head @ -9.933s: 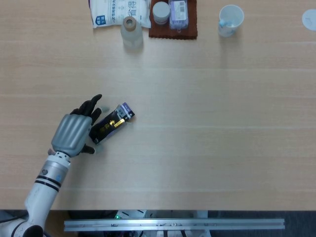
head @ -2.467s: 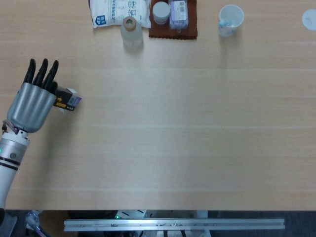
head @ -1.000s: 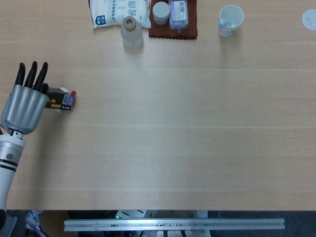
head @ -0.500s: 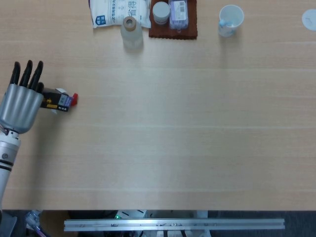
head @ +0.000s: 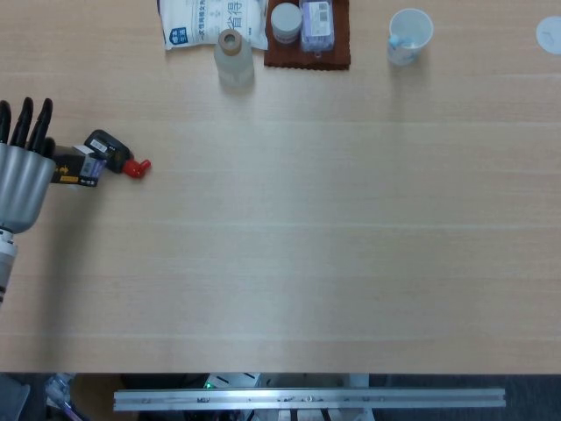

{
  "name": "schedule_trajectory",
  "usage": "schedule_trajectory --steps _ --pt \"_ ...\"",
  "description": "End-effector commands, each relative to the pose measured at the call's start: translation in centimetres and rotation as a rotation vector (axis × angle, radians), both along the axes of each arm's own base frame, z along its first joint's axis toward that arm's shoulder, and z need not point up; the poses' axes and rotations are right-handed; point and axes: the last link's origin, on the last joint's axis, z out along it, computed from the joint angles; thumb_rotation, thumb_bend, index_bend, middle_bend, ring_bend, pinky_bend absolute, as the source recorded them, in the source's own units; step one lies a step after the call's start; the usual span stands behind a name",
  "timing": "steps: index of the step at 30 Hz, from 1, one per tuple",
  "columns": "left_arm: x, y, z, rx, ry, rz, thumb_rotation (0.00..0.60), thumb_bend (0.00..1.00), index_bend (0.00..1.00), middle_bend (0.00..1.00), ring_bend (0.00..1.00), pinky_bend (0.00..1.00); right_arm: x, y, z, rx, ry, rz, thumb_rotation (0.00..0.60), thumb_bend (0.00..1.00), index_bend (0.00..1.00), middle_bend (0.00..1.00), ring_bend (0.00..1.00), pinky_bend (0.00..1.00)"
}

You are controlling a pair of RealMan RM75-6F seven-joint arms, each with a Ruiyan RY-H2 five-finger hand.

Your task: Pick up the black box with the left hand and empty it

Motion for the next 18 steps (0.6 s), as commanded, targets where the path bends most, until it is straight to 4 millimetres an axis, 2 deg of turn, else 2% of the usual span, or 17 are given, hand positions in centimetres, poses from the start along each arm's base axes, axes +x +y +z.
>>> schedule_trajectory --steps 1,7,11,18 --pt "-0.2 -0.1 0.1 0.000 -0.003 0.007 0.600 0.26 0.38 0.00 0.00 0.11 0.0 0.0 0.0 0.001 0.000 0.000 0.600 0.05 0.11 0.12 0.05 0.31" --pt "-0.9 -0.7 -0.5 -0.041 -0.112 0.118 0.600 0.26 0.38 0.00 0.00 0.11 0.0 0.0 0.0 0.001 0.000 -0.001 0.600 0.05 0.11 0.12 0.05 0.31" --pt "-1.0 -1.5 -1.6 -0.108 -0.362 0.287 0.600 0.26 0.38 0.00 0.00 0.11 0.0 0.0 -0.1 0.001 -0.001 -0.001 0.600 0.05 0.11 0.12 0.05 0.31" --pt "-0.9 -2.1 -2.5 -0.164 -0.606 0.386 0.600 0.26 0.39 0.00 0.00 0.11 0.0 0.0 -0.1 0.001 0.000 -0.002 0.600 0.05 0.11 0.12 0.05 0.31"
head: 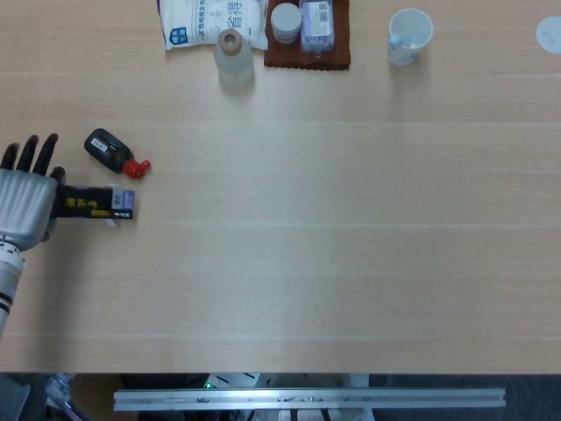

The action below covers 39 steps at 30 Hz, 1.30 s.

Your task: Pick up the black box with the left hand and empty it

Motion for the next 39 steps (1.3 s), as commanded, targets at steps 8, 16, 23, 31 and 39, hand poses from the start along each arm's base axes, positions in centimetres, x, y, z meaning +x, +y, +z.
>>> schedule_trajectory --steps 8,16,23,31,39 --pt "0.1 -0.8 -1.2 -0.059 -0.381 0.185 0.600 0.26 0.40 0.00 0.00 0.11 -0.1 0.0 0.0 0.000 0.000 -0.003 0.600 0.05 0.11 0.12 0.05 0.31" --pt "-0.4 -1.2 -1.9 -0.080 -0.430 0.227 0.600 0.26 0.32 0.00 0.00 0.11 -0.1 0.1 0.0 -0.001 0.000 -0.004 0.600 0.05 0.11 0.12 0.05 0.31" --pt "-0.8 -1.4 -2.2 -0.071 -0.435 0.232 0.600 0.26 0.19 0.00 0.00 0.11 -0.1 0.1 0.0 -0.001 -0.001 -0.005 0.600 0.05 0.11 0.12 0.05 0.31" --pt "-0.4 -0.7 -0.9 0.077 -0.541 0.183 0.600 0.26 0.16 0.00 0.00 0.12 0.1 0.2 0.0 -0.002 -0.008 0.000 0.600 0.05 0.11 0.12 0.05 0.31" --pt "0.3 -0.6 1.9 0.313 -0.606 -0.068 0.600 0.26 0.30 0.02 0.08 0.20 0.6 1.0 0.0 0.005 -0.011 0.004 0.600 0.05 0.11 0.12 0.05 0.31"
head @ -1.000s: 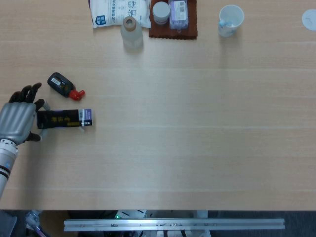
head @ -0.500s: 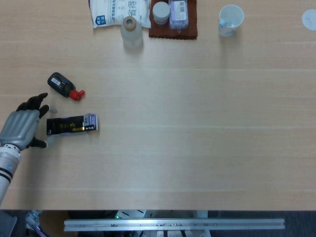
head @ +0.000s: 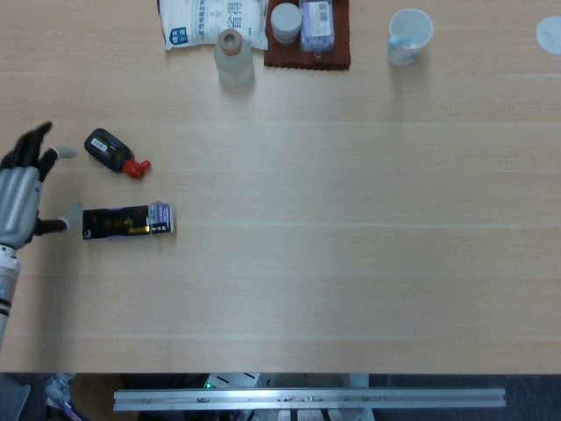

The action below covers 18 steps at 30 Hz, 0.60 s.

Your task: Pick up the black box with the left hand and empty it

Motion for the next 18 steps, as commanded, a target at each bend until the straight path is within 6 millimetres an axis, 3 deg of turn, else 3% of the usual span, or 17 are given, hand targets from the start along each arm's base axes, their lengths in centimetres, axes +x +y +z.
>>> schedule_trajectory --steps 1,4,11,18 --pt "0.3 -0.4 1.6 0.159 -0.036 -0.110 0.600 0.26 0.31 0.04 0.10 0.22 0.2 0.4 0.0 -0.001 0.001 0.000 0.600 0.05 0.12 0.12 0.05 0.31" --pt "0.3 -0.9 2.7 0.224 -0.055 -0.157 0.600 0.26 0.34 0.07 0.13 0.27 0.5 1.1 0.1 -0.006 0.004 0.001 0.600 0.05 0.16 0.12 0.05 0.31" --pt "-0.8 -2.8 4.6 0.234 -0.060 -0.165 0.600 0.26 0.35 0.08 0.13 0.27 1.5 3.1 0.0 -0.025 0.007 -0.004 0.600 0.05 0.19 0.12 0.05 0.31" --pt "-1.3 -3.0 4.9 0.213 -0.037 -0.142 0.600 0.26 0.35 0.08 0.13 0.27 1.9 3.4 0.1 -0.031 0.001 -0.011 0.600 0.05 0.19 0.12 0.05 0.31"
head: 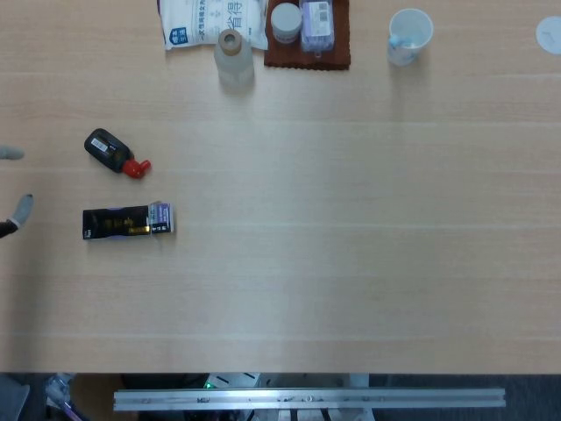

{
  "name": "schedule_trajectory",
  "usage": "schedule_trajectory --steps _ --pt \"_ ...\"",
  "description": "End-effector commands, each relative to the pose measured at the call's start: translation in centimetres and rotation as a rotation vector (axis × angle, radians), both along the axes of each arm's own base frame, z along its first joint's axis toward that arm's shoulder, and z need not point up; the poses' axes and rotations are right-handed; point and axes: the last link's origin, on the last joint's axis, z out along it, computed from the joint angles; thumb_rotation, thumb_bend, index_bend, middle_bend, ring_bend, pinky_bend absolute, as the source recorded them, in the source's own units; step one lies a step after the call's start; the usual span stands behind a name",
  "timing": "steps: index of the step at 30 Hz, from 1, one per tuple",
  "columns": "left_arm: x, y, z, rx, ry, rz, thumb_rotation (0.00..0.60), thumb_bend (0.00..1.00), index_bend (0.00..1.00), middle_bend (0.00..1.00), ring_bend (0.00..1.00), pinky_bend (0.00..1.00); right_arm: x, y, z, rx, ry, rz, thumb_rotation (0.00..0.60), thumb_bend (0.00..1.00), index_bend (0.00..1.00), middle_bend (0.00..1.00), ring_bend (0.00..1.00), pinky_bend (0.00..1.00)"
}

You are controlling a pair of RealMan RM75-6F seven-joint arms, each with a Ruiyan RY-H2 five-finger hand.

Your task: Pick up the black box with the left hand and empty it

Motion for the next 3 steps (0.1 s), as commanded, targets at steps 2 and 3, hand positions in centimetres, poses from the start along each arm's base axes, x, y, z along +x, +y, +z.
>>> schedule_trajectory --steps 2,3 --pt "-0.27 0.02 -0.20 -0.013 0.009 0.016 0.600 0.26 0.35 0.08 0.13 0.27 -0.04 -0.23 -0.06 0.009 0.002 -0.005 0.600 0.05 0.19 0.12 0.05 0.31" --pt "-0.32 0.03 -0.26 -0.015 0.011 0.019 0.600 0.26 0.35 0.07 0.13 0.27 -0.05 -0.29 -0.10 0.011 0.002 -0.007 0.600 0.05 0.19 0.12 0.05 0.31"
